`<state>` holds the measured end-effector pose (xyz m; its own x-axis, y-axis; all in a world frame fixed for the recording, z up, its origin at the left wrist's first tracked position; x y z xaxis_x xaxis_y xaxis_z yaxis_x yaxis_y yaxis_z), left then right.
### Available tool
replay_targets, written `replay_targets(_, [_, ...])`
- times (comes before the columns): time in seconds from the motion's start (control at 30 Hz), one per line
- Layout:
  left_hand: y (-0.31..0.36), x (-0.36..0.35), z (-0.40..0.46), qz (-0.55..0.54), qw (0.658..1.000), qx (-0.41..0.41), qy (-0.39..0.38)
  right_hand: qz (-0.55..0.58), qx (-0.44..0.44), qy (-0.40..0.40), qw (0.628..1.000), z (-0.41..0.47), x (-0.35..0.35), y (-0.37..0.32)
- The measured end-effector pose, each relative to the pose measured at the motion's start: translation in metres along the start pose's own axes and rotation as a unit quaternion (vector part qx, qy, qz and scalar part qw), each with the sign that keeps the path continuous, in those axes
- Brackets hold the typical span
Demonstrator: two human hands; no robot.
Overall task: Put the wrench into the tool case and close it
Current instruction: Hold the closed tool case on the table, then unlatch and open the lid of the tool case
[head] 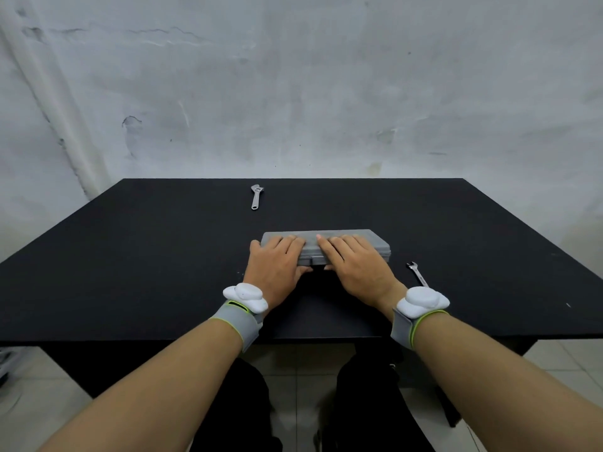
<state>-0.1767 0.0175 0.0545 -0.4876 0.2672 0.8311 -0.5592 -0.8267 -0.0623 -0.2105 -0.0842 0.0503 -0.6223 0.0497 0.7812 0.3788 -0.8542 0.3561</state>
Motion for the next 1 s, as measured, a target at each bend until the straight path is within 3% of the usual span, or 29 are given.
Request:
replay_targets(0.27, [-0.002, -0.008, -0.006, -0.011, 1.000, 0.001, -0.005, -0.012, 0.070, 0.020, 0.997, 0.003, 0.003, -0.009])
replay_targets(0.63, [-0.006, -0.015, -0.008, -0.036, 0.999, 0.002, -0.031, -0.006, 0.091, 0.063, 0.994, 0.000, 0.008, -0.011])
replay_targets(0.83, [-0.009, -0.010, -0.004, -0.050, 0.998, 0.018, -0.034, -0.002, 0.069, 0.082, 0.994, 0.003, 0.016, -0.005])
replay_targets(1.0, [-0.019, 0.013, 0.015, -0.091, 0.994, 0.053, 0.010, -0.007, 0.017, 0.121, 0.992, 0.019, 0.035, 0.017])
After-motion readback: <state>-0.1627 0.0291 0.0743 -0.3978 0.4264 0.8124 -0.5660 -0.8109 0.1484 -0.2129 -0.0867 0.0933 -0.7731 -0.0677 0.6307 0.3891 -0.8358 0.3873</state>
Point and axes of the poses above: each hand's wrist, its own z-axis towards the middle knuckle, its own x-axis out of the back of the hand, y = z × x, the point moved 10 cm from there along z, towards the middle knuckle, and after that the axes turned 2 degrees about -z, right-handed, at the moved point
